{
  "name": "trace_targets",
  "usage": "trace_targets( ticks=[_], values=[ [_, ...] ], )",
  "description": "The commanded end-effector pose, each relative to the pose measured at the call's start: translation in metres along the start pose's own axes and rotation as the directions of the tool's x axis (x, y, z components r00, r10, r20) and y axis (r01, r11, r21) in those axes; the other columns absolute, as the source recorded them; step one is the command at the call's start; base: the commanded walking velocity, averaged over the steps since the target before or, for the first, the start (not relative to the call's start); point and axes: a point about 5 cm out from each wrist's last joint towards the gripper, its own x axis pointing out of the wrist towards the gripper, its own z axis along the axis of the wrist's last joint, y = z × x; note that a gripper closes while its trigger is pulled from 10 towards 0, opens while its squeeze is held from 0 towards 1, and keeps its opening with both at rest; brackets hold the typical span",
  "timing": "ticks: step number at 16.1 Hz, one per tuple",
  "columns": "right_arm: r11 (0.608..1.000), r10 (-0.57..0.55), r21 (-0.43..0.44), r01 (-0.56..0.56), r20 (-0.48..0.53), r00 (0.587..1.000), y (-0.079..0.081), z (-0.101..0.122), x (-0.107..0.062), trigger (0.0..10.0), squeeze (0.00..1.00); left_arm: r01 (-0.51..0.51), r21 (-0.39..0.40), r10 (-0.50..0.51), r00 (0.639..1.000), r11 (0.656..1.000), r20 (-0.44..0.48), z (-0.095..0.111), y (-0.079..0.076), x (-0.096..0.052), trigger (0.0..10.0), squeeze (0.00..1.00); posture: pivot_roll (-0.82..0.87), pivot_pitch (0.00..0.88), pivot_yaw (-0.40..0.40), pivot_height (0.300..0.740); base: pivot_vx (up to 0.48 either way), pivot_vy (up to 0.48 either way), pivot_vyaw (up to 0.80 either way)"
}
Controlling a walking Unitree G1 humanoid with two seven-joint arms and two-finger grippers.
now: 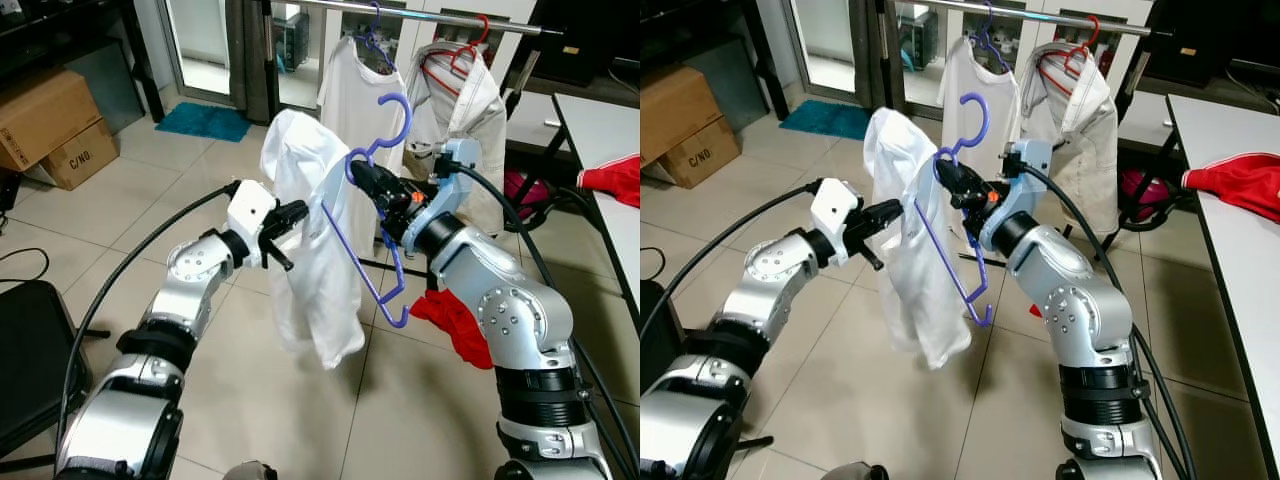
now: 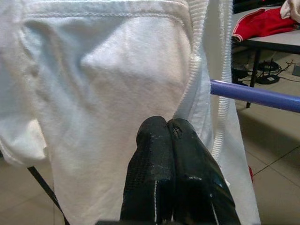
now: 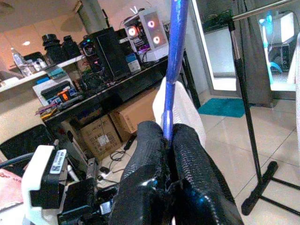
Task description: Hang hanger
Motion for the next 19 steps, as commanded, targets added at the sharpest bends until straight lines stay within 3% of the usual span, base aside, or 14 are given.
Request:
trace_targets(
  ticks=[1, 7, 11, 12, 13, 14, 19],
  values=[
    [0.999, 0.035, -0.012, -0.035, 0.050, 0.998, 0.005, 0.013, -0.001, 10.0, 0.00, 0.019, 0.010, -0.019, 1.000, 1.000, 0.013, 0.004, 0.000, 0.004, 0.0, 0.00, -0.18, 0.000, 0.003, 0.740, 0.000, 0.000, 0.00],
    [1.000, 0.009, -0.017, -0.008, 0.024, 1.000, 0.002, 0.009, -0.003, 10.0, 0.00, 0.029, 0.031, -0.030, 0.998, 0.999, 0.048, 0.006, 0.001, -0.002, 0.0, 0.00, -0.18, 0.000, 0.000, 0.740, 0.000, 0.000, 0.00],
    [1.000, 0.003, -0.018, -0.003, 0.013, 1.000, -0.001, 0.006, -0.004, 10.0, 0.00, -0.037, 0.057, 0.033, 0.996, 0.998, 0.082, 0.010, 0.006, -0.010, 0.0, 0.00, -0.17, 0.000, -0.012, 0.740, 0.000, 0.000, 0.00],
    [1.000, 0.010, -0.016, -0.010, 0.012, 1.000, 0.000, 0.007, -0.003, 10.0, 0.00, -0.020, 0.023, 0.018, 0.997, 1.000, 0.080, 0.007, 0.005, -0.011, 10.0, 0.00, -0.17, 0.000, -0.014, 0.740, 0.000, 0.000, 0.00],
    [1.000, 0.015, -0.017, -0.015, 0.010, 1.000, 0.000, 0.007, -0.003, 10.0, 0.00, -0.004, 0.017, 0.003, 0.996, 1.000, 0.084, 0.007, 0.004, -0.011, 10.0, 0.00, -0.17, 0.000, -0.014, 0.740, 0.000, 0.000, 0.00],
    [1.000, 0.023, -0.019, -0.022, 0.008, 1.000, 0.001, 0.007, -0.003, 10.0, 0.00, 0.017, -0.001, -0.017, 0.993, 1.000, 0.120, 0.010, 0.003, -0.011, 10.0, 1.00, -0.17, 0.000, -0.017, 0.740, 0.000, 0.000, 0.00],
    [0.999, 0.044, -0.022, -0.044, 0.003, 0.999, 0.002, 0.007, -0.004, 10.0, 0.00, 0.069, -0.006, -0.066, 0.978, 0.998, 0.200, 0.018, -0.004, -0.011, 10.0, 1.00, -0.17, 0.000, -0.015, 0.740, 0.000, 0.000, 0.00]
  ],
)
